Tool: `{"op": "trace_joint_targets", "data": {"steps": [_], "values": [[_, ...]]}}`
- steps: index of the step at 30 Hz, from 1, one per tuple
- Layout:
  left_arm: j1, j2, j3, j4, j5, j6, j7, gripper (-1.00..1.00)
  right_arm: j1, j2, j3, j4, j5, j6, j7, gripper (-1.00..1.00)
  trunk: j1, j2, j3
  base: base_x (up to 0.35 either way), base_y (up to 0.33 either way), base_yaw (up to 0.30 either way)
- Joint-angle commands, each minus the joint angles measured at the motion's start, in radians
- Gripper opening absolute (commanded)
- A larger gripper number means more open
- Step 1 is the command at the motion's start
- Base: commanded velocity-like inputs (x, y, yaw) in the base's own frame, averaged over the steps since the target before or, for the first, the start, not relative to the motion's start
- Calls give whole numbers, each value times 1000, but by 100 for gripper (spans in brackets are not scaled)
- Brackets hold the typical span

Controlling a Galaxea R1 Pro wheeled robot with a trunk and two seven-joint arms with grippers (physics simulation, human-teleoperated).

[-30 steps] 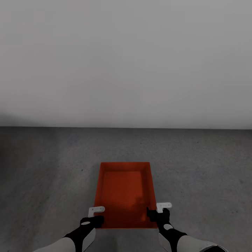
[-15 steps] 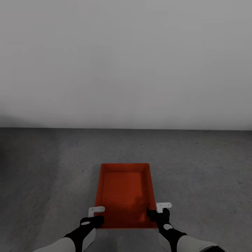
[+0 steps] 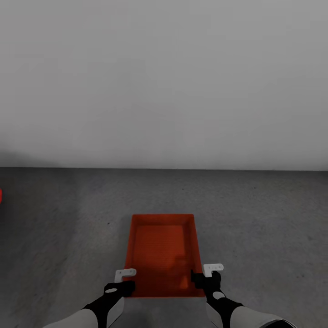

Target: Move the two storage containers from the living room to the garage. In the garage, place one container on the floor and stack the other container on top of it (either order is fine).

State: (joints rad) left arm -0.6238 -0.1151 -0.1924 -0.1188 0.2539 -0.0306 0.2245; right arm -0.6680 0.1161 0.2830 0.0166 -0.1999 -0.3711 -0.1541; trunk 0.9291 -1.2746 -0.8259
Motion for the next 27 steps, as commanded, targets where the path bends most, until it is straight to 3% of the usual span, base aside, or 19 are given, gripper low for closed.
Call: {"op": "trace_joint_targets", "data": {"steps": [1, 27], "values": [[-1, 0, -9, 1, 10, -3, 4, 100, -1, 0, 9, 2, -9, -4, -2, 100, -4, 7, 3, 0, 0, 0], [-1, 2, -9, 0, 10, -3, 3, 100, -1, -2, 9, 2, -7, -8, 1, 100, -104, 189, 84, 0, 0, 0]]}}
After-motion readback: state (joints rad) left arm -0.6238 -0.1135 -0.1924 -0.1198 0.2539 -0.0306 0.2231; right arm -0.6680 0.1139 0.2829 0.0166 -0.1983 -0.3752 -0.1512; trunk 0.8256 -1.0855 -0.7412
